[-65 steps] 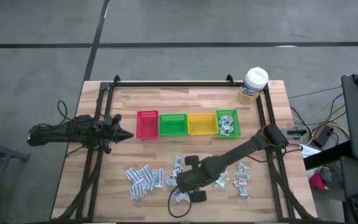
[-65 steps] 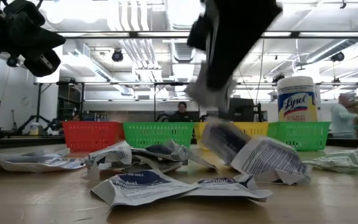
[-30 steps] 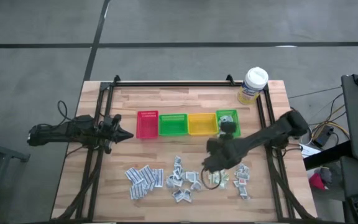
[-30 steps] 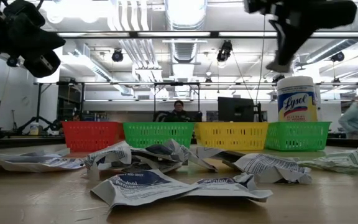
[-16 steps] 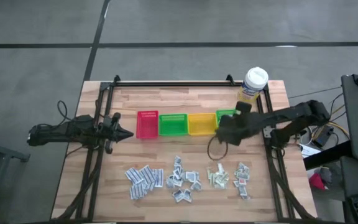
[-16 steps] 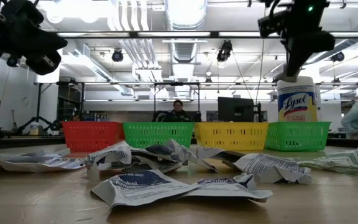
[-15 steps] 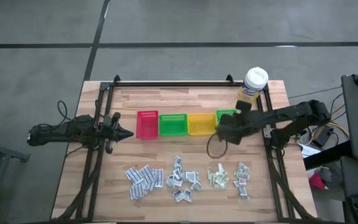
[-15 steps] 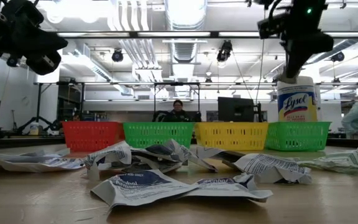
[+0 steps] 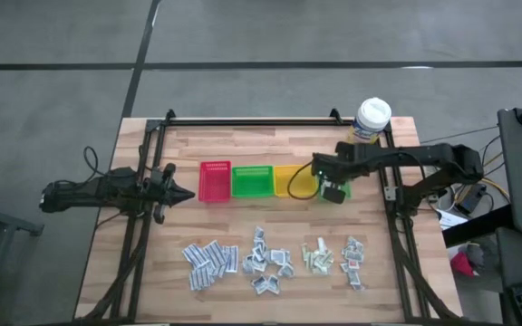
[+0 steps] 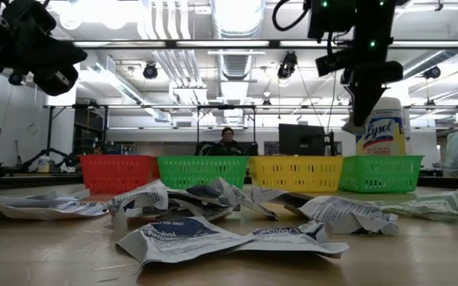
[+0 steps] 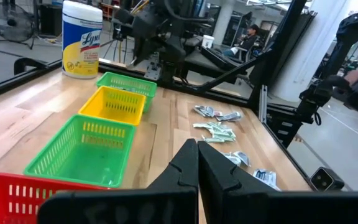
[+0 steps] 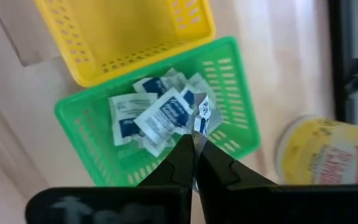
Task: Pick & Place First Aid Supplies
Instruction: Put the blue alcohol pad into the right green bin
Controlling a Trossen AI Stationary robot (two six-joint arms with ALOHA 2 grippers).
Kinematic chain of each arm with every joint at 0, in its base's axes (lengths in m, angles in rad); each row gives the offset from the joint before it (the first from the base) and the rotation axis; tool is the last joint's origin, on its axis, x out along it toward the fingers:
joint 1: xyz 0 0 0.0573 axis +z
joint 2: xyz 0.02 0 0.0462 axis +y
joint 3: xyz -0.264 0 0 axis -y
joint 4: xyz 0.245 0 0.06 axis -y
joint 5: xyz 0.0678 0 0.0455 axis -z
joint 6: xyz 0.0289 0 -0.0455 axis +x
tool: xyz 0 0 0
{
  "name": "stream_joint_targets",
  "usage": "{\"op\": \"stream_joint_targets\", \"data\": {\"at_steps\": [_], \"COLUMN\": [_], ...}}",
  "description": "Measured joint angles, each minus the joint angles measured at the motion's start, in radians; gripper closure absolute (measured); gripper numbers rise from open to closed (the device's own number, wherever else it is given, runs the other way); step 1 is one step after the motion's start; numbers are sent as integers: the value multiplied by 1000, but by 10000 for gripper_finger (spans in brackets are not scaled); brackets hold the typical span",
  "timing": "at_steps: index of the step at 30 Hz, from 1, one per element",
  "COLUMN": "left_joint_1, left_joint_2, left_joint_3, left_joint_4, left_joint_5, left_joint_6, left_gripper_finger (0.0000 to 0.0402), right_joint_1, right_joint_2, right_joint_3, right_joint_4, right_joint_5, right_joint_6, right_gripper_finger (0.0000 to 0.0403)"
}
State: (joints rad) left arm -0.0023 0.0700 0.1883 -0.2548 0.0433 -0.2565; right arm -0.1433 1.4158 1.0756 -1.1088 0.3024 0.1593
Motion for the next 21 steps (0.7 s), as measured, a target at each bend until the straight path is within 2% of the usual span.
{"op": "stream_joint_targets", "data": {"at_steps": [5,11,21], "left_joint_1": [0,0,0], "left_joint_2": [0,0,0], "left_joint_3": [0,0,0], "left_joint_4": [0,0,0], "left_joint_5": [0,0,0], "left_joint_6": [0,0,0], "left_gripper_finger": [401,401,401], "right_joint_1": [-55,-106,-162], "right_joint_2": [0,0,0], "right_joint_3": [-11,-59,-155], "right_joint_4": [7,70,139], "right_joint_5": [-71,-210,-258], "right_joint_6": [-7,-32,-47], "right_gripper_finger": [394,394,394]}}
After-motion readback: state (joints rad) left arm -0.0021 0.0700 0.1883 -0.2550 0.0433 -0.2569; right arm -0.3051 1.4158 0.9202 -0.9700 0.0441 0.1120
